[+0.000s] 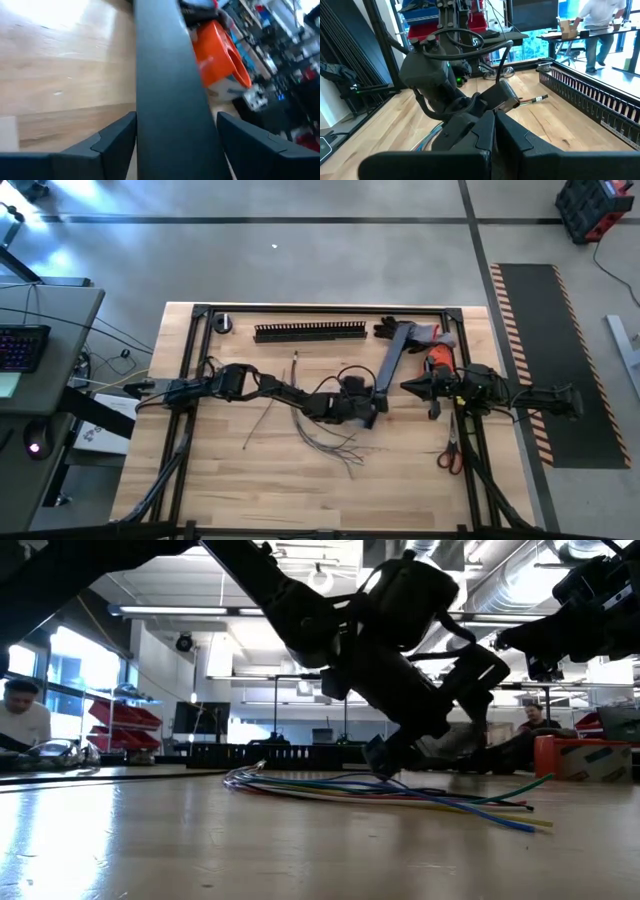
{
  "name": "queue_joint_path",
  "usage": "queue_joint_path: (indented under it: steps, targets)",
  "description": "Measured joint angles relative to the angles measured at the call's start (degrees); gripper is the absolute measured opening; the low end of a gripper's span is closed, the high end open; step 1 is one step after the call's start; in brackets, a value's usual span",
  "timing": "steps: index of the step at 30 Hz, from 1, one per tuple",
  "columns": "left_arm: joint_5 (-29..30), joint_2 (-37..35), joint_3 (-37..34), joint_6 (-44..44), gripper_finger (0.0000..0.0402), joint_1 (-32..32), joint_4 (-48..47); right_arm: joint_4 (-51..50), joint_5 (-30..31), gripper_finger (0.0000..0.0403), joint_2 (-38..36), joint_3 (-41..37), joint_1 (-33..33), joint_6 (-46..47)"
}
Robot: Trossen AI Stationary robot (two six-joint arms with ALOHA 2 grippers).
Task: Ziptie cables
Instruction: Move the black cable duct lid to the top right of the table, then prepare the cable wires
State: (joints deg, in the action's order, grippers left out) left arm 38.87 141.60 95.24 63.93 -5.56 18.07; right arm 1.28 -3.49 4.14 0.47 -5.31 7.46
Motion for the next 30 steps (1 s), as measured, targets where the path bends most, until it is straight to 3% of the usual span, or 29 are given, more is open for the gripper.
queue_joint_path:
  steps: [3,8,14,16,19,23,30]
  targets:
    - [-2.7,0.1,-0.1,-3.7,0.0273,0.2,1.3,0.0,0.0,0.0,0.0,0.0,0.0,0.0]
    - [-1.5,-0.3,-0.2,-7.1,0.0277,0.4,0.5,0.0,0.0,0.0,0.1,0.0,0.0,0.0]
    - [0.6,-7.9,-0.4,-18.5,0.0277,-0.2,-11.8,0.0,0.0,0.0,0.1,0.0,0.0,0.0]
    - [4.9,-11.3,-0.2,-21.1,0.0276,-1.4,-16.6,0.0,0.0,0.0,0.1,0.0,0.0,0.0]
    - [15.8,-13.9,-0.2,-22.1,0.0274,-5.1,-26.1,0.0,0.0,0.0,0.1,0.0,0.0,0.0]
    - [24.8,-16.0,-0.3,-10.4,0.0273,-9.7,-42.9,0.0,0.0,0.0,0.1,0.0,0.0,0.0]
    - [29.0,-16.5,-0.3,23.5,0.0273,-16.9,-74.2,0.2,0.3,0.0,0.0,0.0,0.0,0.0]
